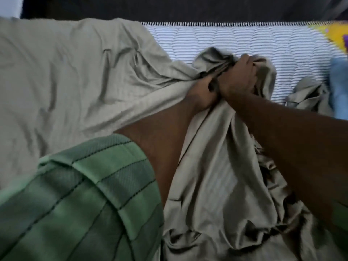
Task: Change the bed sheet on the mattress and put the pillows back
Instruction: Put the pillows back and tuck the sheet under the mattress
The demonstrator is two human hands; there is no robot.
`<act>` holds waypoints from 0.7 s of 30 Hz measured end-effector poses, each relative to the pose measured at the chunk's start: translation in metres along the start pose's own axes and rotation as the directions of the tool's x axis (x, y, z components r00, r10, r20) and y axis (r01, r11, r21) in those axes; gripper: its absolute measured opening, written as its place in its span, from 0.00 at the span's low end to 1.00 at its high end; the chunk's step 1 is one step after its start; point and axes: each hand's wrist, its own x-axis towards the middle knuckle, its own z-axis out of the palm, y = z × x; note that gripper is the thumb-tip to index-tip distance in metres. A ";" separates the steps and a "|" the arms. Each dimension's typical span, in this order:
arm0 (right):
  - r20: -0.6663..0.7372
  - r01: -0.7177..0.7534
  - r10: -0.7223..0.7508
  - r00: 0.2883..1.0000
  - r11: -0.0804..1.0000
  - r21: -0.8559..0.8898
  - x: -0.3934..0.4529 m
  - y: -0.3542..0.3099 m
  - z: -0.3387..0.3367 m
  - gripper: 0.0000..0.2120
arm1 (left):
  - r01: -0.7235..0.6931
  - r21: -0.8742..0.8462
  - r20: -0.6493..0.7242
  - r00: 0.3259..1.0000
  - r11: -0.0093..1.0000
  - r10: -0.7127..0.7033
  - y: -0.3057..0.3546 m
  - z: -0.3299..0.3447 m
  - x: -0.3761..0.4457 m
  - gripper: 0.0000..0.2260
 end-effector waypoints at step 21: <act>0.301 0.055 -0.085 0.950 0.993 0.108 0.109 -0.044 0.021 0.17 | 0.226 0.258 -0.280 0.948 0.939 -0.151 0.034 -0.037 0.102 0.38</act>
